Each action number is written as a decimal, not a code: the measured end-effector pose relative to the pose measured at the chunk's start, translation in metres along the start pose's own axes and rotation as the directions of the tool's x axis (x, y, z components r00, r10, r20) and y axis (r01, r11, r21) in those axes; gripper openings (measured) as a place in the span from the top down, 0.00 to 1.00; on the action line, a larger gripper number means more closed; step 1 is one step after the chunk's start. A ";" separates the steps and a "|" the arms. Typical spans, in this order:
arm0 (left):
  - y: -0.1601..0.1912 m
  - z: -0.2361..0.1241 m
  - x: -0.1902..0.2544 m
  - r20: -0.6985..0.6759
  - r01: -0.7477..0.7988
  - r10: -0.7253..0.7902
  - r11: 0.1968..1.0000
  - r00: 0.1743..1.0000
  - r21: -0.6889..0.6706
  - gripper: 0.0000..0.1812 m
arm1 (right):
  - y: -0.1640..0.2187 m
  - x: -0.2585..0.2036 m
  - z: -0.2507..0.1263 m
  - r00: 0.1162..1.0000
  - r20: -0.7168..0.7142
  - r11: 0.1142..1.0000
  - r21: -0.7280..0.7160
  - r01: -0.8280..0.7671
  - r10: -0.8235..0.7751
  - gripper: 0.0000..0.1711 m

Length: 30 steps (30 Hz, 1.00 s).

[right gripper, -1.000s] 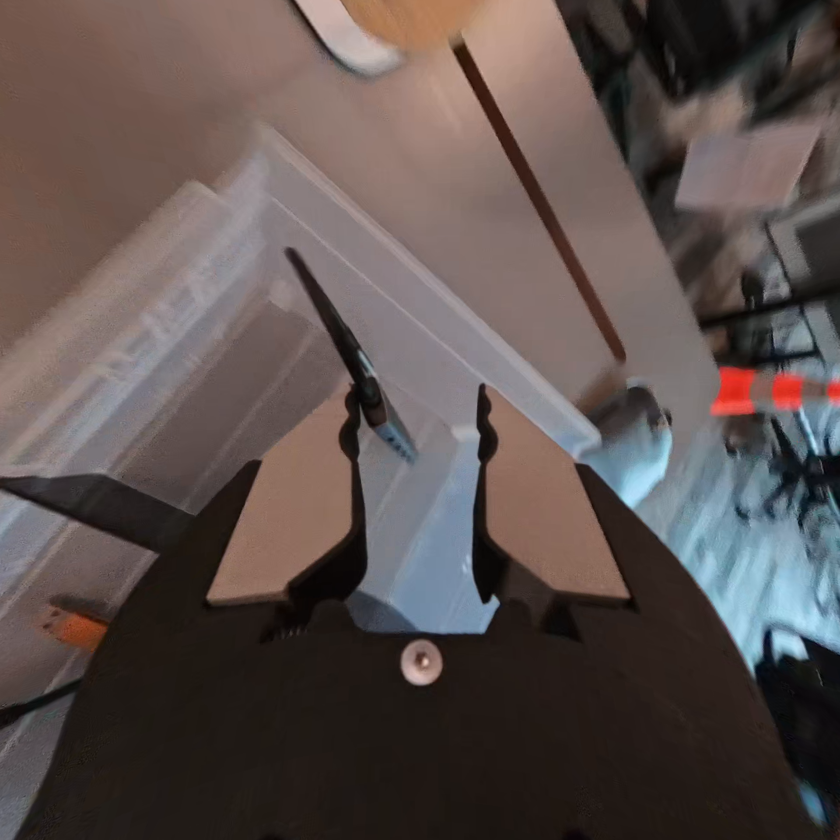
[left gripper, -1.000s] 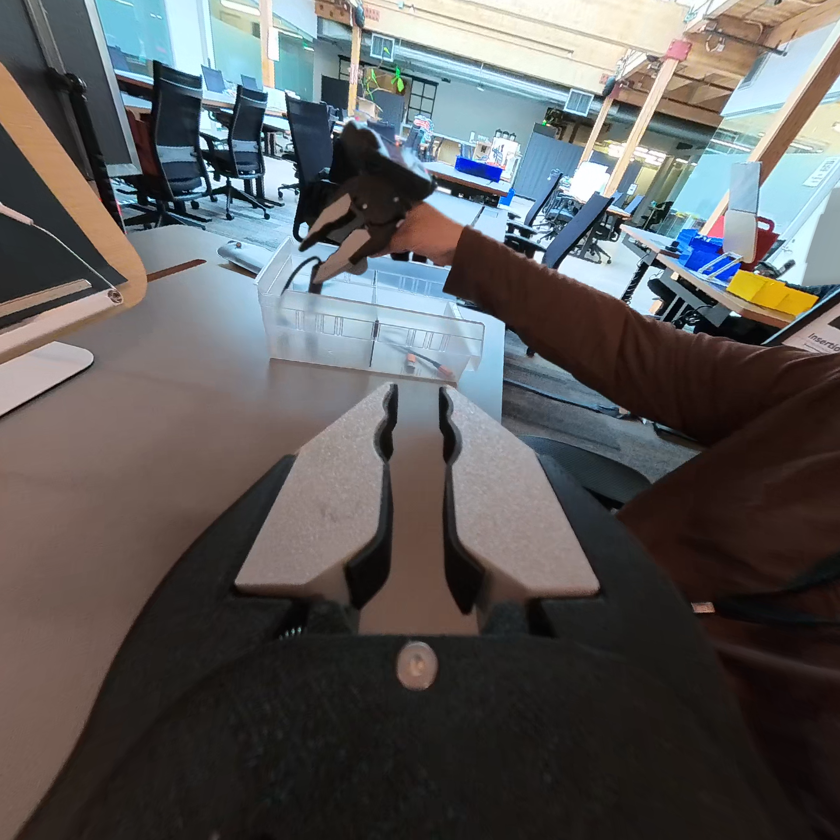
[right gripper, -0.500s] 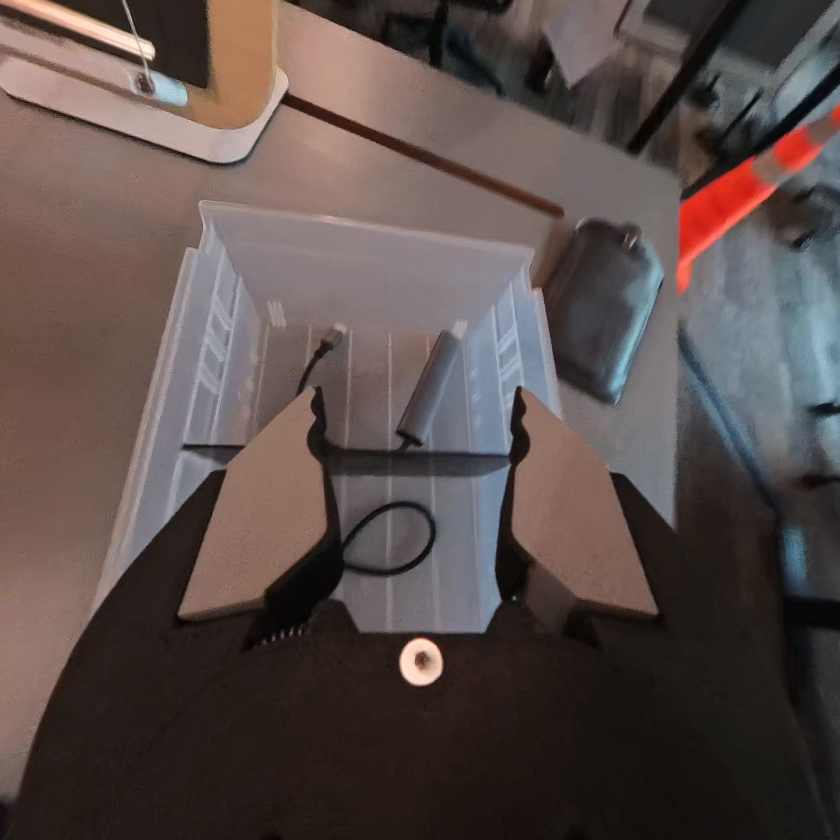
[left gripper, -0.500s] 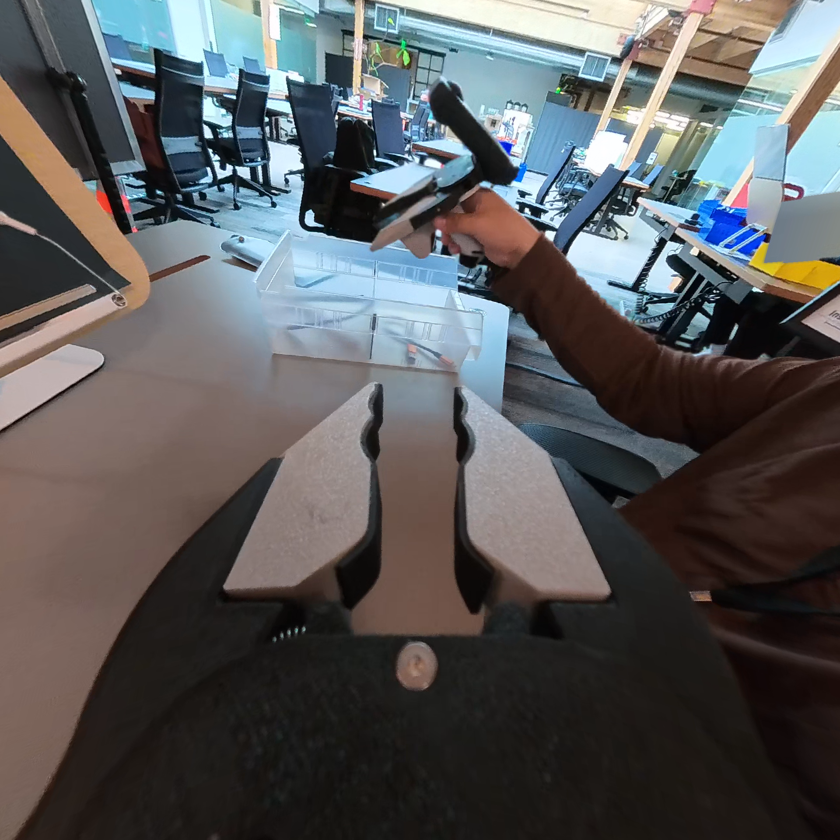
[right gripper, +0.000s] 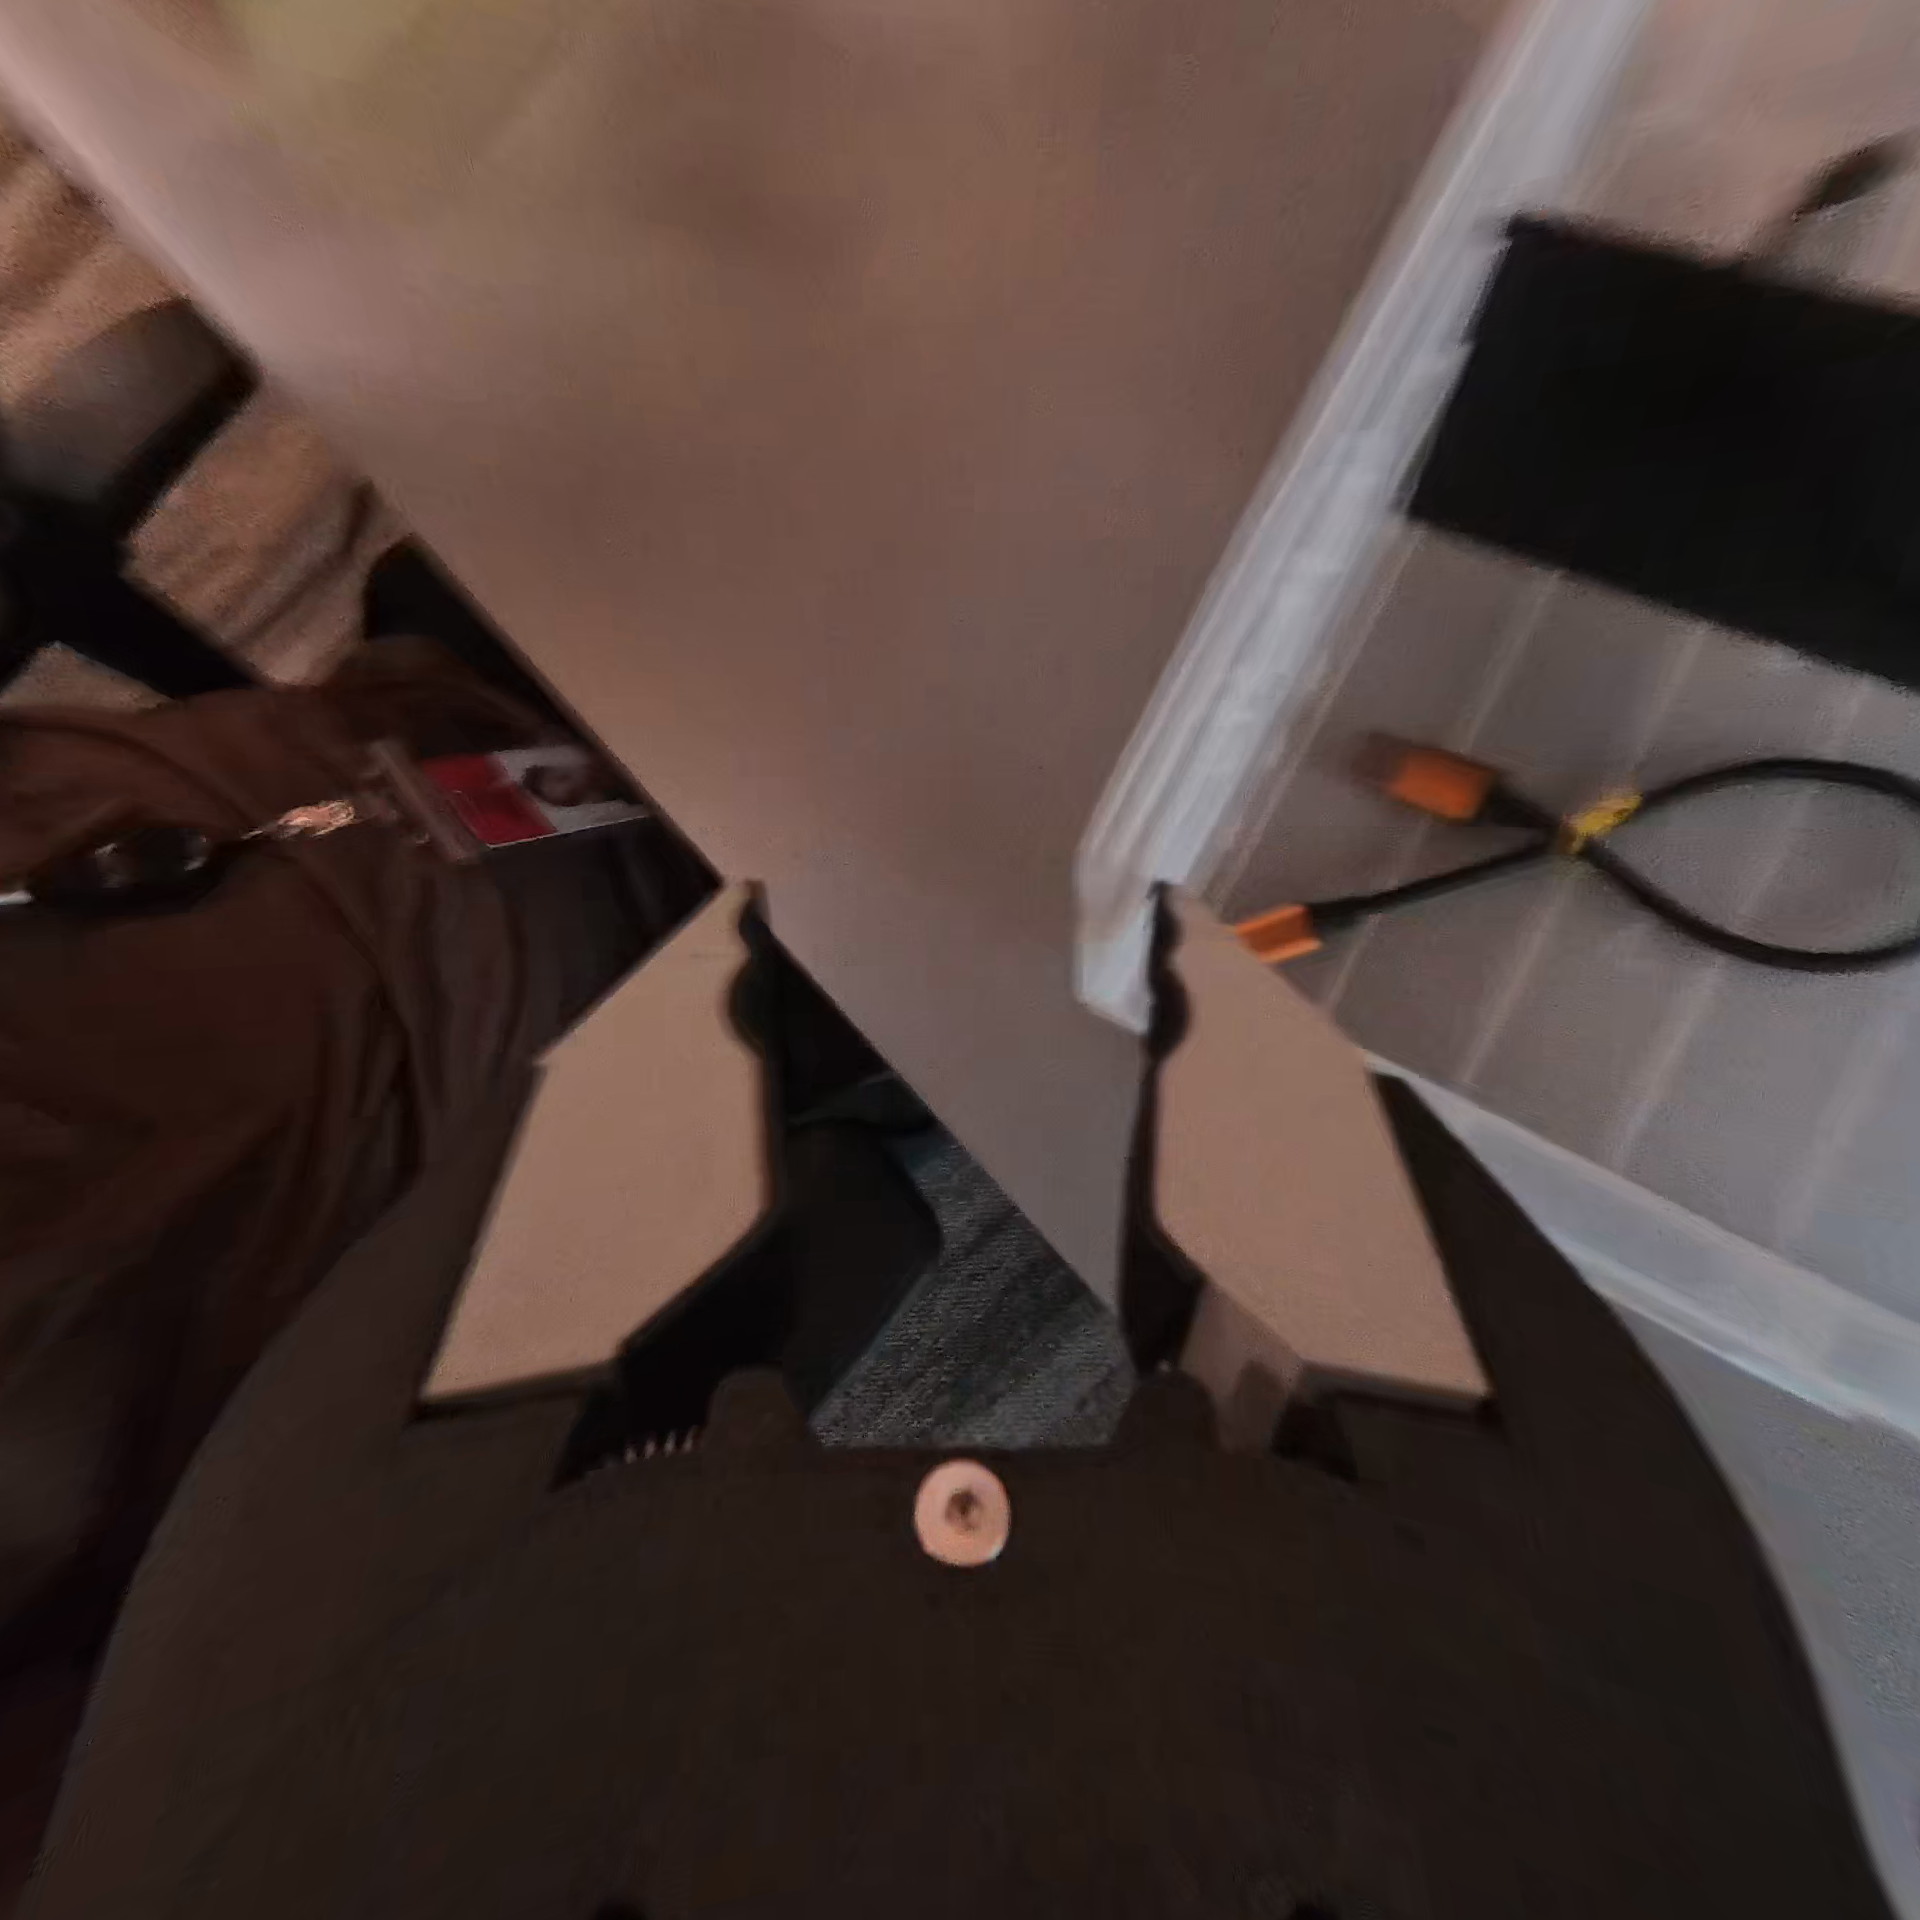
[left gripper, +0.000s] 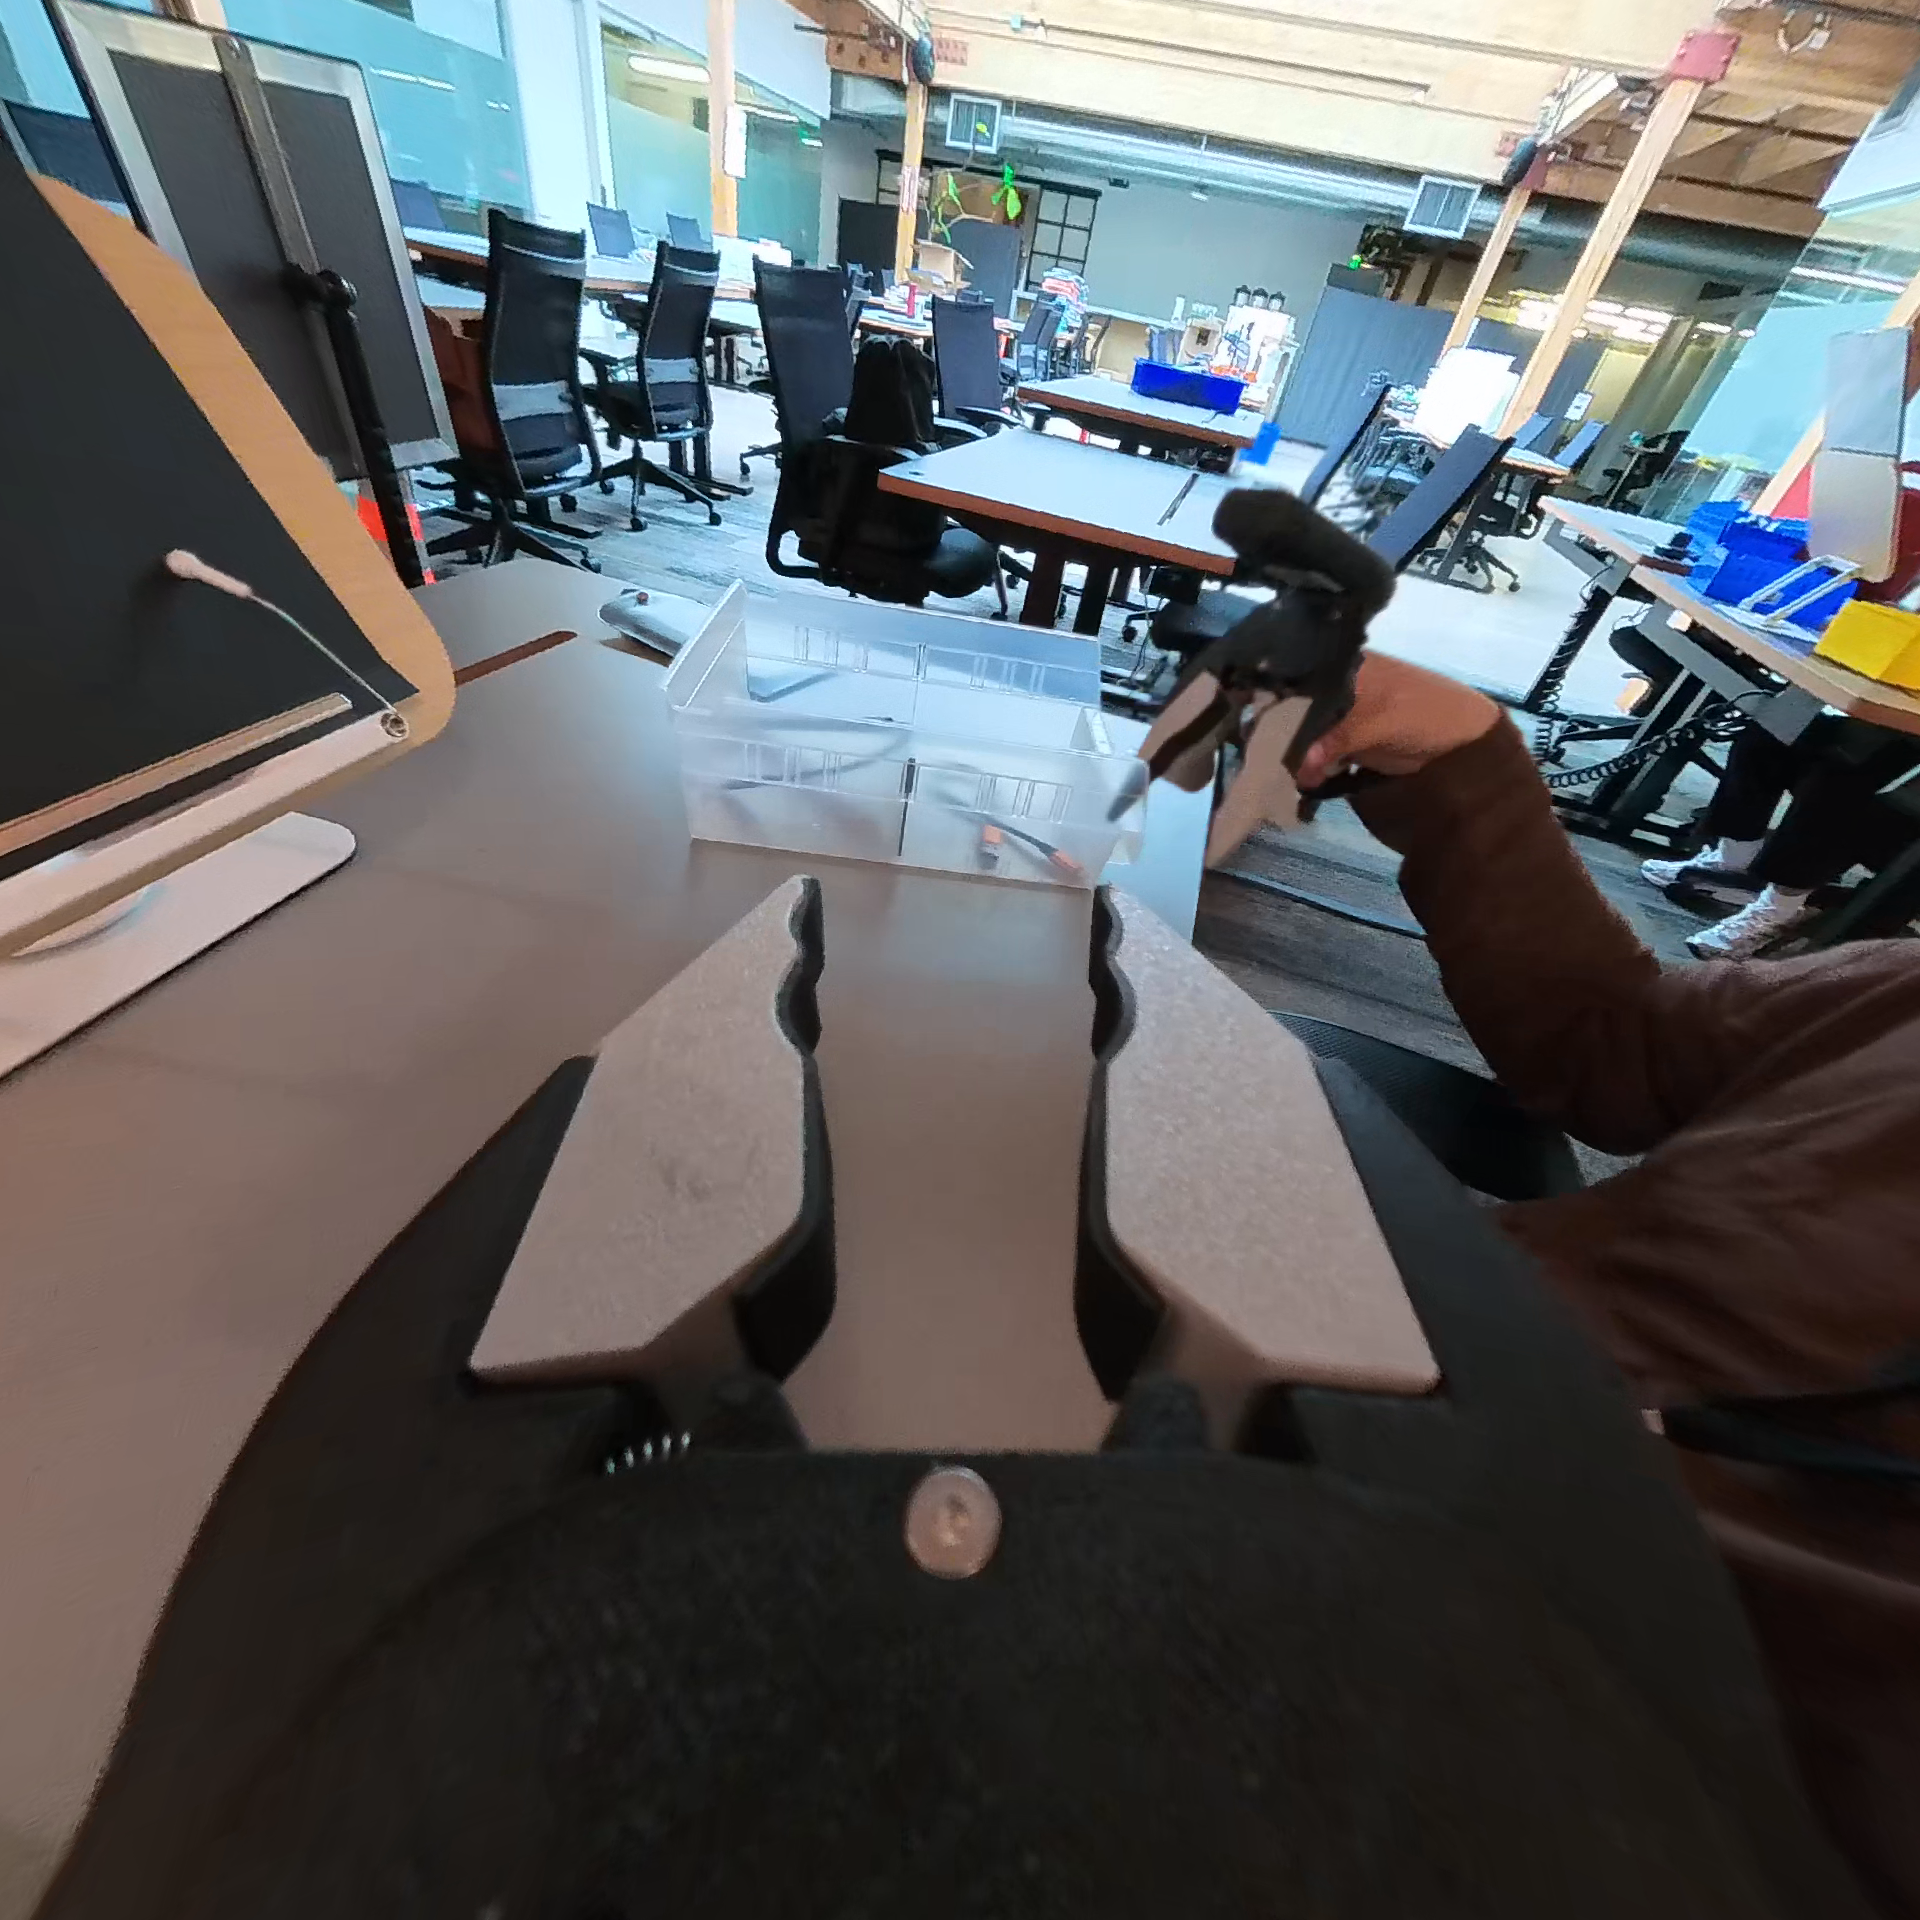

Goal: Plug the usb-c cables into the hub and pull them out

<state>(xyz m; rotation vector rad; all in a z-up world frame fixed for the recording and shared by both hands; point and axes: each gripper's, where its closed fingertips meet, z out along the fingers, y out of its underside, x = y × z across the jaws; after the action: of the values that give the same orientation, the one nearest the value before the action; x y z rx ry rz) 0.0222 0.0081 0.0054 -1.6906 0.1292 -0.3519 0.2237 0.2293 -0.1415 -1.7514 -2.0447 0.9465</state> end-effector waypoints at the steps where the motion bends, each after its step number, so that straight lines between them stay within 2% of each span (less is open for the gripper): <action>1: -0.001 0.000 0.001 0.002 -0.009 0.009 1.000 1.000 0.001 0.73 | 0.001 -0.003 0.009 1.000 0.000 1.000 0.003 0.011 -0.011 0.47; 5: -0.003 0.001 0.002 -0.001 -0.013 0.013 1.000 1.000 0.014 0.74 | -0.013 -0.008 0.038 0.999 -0.014 0.999 0.015 0.034 -0.034 0.45; 10: -0.002 -0.001 0.000 -0.003 0.001 -0.001 1.000 1.000 0.014 0.74 | -0.058 -0.023 0.075 0.996 0.015 0.994 0.063 0.091 -0.092 0.54; 12: -0.003 -0.003 -0.002 0.001 0.005 -0.005 1.000 1.000 0.016 0.74 | -0.068 -0.021 0.086 0.994 -0.013 0.994 0.035 0.105 -0.104 0.57; 17: -0.013 -0.024 -0.010 0.054 -0.029 0.028 0.999 0.998 0.032 0.72 | -0.077 -0.012 0.079 0.988 -0.112 0.994 -0.042 0.102 -0.106 0.59; 20: -0.031 -0.058 -0.025 0.153 -0.058 0.042 0.993 0.987 0.099 0.71 | -0.095 -0.021 0.053 0.967 -0.190 0.986 -0.006 0.168 -0.166 0.60; 23: -0.048 -0.104 -0.046 0.297 -0.087 0.030 0.980 0.954 0.180 0.72 | -0.127 -0.047 0.033 0.947 -0.215 0.959 0.100 0.263 -0.238 0.59; 26: -0.039 -0.152 -0.091 0.577 -0.132 0.041 0.984 0.815 0.116 0.71 | -0.158 -0.071 0.033 0.925 -0.223 0.918 0.187 0.350 -0.307 0.59; 27: -0.033 -0.165 -0.102 0.631 -0.121 0.044 0.989 0.774 0.080 0.71 | -0.164 -0.077 0.038 0.920 -0.217 0.912 0.184 0.367 -0.327 0.59; 30: -0.019 -0.182 -0.117 0.651 -0.055 -0.005 0.996 0.759 0.071 0.69 | -0.177 -0.087 0.050 0.912 -0.196 0.907 0.158 0.391 -0.359 0.59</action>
<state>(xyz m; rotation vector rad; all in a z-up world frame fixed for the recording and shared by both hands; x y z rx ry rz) -0.1454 -0.1278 0.0262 -1.6324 -0.3813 0.2696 0.0773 0.1231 -0.0483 -1.2278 -2.0069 0.8179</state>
